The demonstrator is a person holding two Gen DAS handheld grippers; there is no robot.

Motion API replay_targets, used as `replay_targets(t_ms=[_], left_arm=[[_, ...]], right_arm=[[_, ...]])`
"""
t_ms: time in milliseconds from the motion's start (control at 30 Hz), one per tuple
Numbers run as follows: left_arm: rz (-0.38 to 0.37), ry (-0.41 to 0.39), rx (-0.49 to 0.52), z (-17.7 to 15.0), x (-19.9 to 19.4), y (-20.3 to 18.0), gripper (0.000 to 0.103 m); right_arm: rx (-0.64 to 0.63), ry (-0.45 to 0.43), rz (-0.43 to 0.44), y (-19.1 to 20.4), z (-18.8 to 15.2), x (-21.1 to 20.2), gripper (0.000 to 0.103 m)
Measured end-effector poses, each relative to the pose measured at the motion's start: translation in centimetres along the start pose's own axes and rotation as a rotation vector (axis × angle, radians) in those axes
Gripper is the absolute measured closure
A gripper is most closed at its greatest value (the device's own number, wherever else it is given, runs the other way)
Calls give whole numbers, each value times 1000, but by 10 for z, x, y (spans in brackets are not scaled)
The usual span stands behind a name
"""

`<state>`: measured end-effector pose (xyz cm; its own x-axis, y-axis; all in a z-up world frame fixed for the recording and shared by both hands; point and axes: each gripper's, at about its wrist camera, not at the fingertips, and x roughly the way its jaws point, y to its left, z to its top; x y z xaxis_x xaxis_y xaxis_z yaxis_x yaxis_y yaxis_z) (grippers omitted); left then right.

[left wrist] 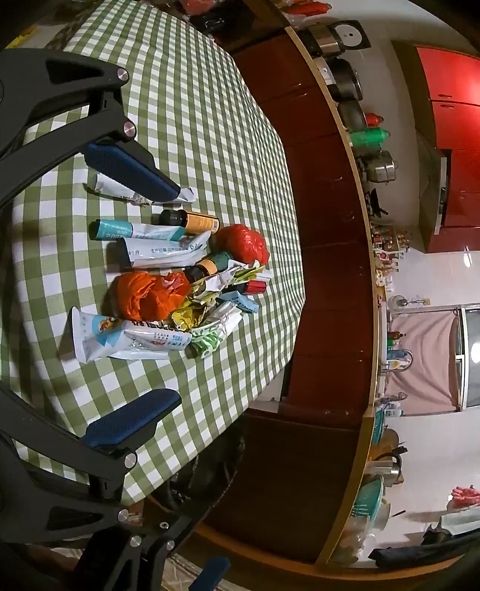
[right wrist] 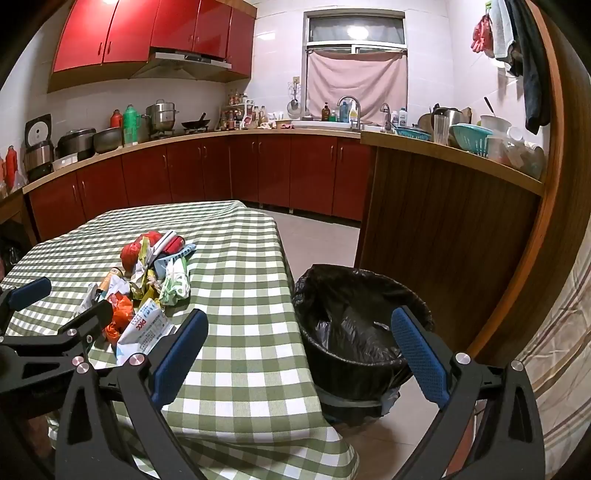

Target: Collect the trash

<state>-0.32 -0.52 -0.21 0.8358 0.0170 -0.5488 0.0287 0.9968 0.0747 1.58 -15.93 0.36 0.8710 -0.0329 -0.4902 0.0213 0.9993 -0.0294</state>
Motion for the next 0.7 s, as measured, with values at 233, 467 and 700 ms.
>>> replay_targets(t_ms=[233, 467, 700], left_arm=[[5, 3, 1, 1, 0, 0, 4], [4, 7, -2, 1, 0, 2, 4], [5, 20, -11, 0, 3, 4, 4]], right_arm=[[0, -2, 0, 0, 0, 0, 6], [2, -1, 1, 0, 0, 0, 6], [3, -1, 1, 0, 0, 0, 6]])
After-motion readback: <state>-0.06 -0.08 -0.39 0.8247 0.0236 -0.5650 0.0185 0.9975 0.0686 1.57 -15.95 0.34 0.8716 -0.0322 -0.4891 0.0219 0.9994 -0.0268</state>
